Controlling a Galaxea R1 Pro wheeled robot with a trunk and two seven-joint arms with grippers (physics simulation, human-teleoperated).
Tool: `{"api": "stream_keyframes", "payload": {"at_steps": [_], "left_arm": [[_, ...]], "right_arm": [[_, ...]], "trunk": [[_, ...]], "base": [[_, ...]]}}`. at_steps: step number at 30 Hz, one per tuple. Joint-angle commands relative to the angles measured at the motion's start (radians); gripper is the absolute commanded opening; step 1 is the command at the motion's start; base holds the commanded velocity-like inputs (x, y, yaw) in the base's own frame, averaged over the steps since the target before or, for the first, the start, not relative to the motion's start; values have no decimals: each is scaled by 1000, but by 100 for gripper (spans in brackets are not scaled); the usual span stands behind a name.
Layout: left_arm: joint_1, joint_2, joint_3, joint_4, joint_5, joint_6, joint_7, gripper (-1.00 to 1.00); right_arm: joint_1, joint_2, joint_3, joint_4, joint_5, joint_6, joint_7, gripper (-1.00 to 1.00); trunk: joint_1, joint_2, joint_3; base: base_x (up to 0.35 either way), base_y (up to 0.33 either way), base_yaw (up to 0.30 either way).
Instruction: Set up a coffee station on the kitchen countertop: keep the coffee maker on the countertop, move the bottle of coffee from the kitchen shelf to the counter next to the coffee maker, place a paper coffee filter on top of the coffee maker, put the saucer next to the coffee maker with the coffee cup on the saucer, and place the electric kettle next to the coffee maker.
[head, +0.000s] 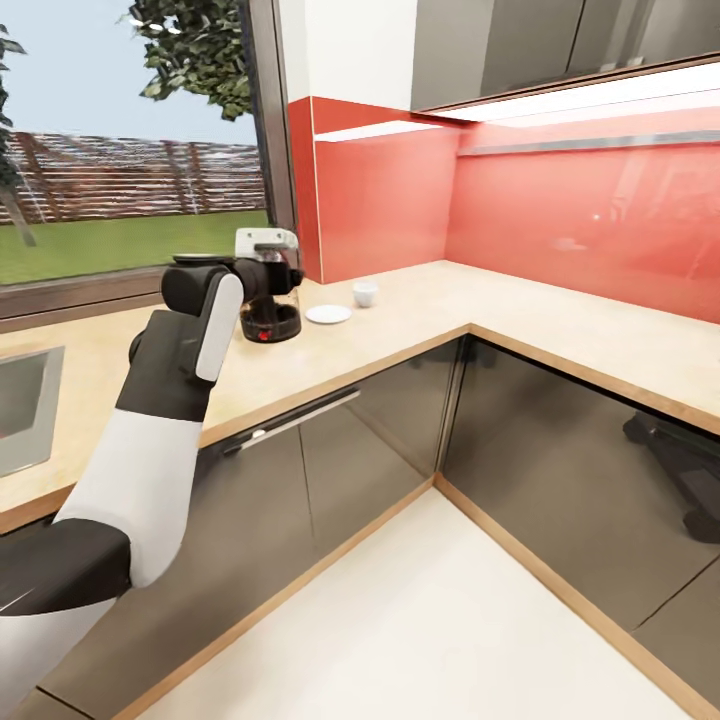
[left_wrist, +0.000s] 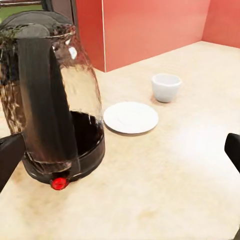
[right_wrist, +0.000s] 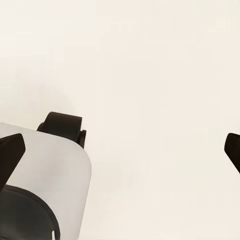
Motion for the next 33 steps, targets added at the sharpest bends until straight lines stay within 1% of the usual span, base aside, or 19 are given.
{"api": "stream_keyframes", "payload": {"at_steps": [1, 2, 3, 5, 13, 15, 16, 17, 20, 23, 33], "left_arm": [[-1, 4, -1, 1, 11, 3, 10, 100], [-1, 9, -1, 2, 11, 1, 10, 100], [1, 72, -1, 35, 12, -63, 9, 100], [1, 80, -1, 43, 12, -71, 9, 100], [1, 92, -1, 62, 11, -99, 8, 100], [2, 110, -1, 68, 12, -104, 8, 100], [2, 111, -1, 73, 12, -105, 8, 100], [3, 117, -1, 125, 12, -129, 7, 100], [4, 118, -1, 165, 12, -177, 6, 100], [4, 119, -2, 201, 13, -204, 6, 100], [4, 118, -4, 218, 15, -218, 5, 100]], "right_arm": [[-1, -1, 4, 0, 5, -2, 0, 100], [-1, -1, 4, 0, 5, -3, 0, 100], [0, -1, 4, 0, 5, -3, 0, 100], [0, -1, 4, 0, 5, -3, 0, 100], [0, -1, 4, 0, 5, -3, 0, 100], [0, -1, 4, 0, 5, -3, 0, 100], [0, -1, 4, 0, 5, -3, 0, 100], [0, -1, 4, 0, 5, -3, 0, 100], [0, -1, 4, 0, 5, -3, -1, 100], [0, -1, 4, 0, 5, -3, 0, 100], [0, -1, 4, 0, 5, -3, 0, 100]], "trunk": [[0, 0, -1], [0, 0, -1], [0, 0, -1], [0, 0, -1], [0, 0, -1], [0, 0, -1], [0, 0, -1], [0, 0, -1], [0, 0, -1], [0, 0, -1], [0, 0, -1]], "base": [[12, 12, -1], [9, 10, -1], [1, 1, 0], [0, 1, 0], [0, 0, 0], [0, 0, 0], [0, 0, 0], [109, 95, 0], [78, 68, 0], [31, 26, 0], [79, -5, 0]]}}
